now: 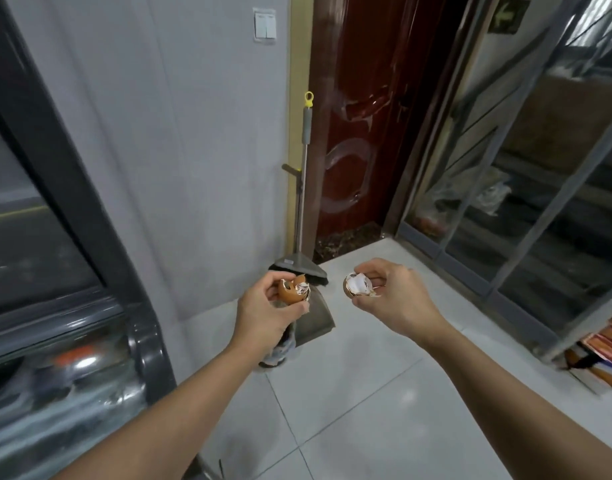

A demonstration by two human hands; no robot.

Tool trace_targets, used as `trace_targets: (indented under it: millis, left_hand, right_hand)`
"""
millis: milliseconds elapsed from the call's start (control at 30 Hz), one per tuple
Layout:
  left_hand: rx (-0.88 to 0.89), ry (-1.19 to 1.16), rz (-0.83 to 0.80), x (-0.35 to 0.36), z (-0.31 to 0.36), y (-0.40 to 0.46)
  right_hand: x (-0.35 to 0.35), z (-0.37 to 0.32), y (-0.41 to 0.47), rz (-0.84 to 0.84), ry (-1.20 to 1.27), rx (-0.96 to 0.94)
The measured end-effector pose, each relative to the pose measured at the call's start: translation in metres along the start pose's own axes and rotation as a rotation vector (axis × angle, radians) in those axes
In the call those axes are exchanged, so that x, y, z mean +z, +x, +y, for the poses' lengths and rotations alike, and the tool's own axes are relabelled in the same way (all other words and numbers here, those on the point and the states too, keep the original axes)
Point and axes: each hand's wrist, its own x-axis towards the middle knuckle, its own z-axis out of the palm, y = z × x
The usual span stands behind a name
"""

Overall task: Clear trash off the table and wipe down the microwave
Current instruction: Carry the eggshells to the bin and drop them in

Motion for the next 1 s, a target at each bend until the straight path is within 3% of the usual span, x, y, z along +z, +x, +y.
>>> trace_targets:
  millis: [500, 767, 1000]
  left_hand:
    - [-0.145, 0.012, 0.236, 0.036, -0.057, 0.194]
    - [-0.256, 0.075, 0.538, 0.061, -0.092, 0.266]
    - [-0.409, 0.132, 0.688, 0.083, -0.157, 0.298]
  right_hand:
    - [0.055, 0.054, 0.250, -0.292, 0.069, -0.105]
    - [0.118, 0.085, 0.383, -0.533, 0.040, -0.279]
    - [0.185, 0.128, 0.432, -0.713, 0.049, -0.321]
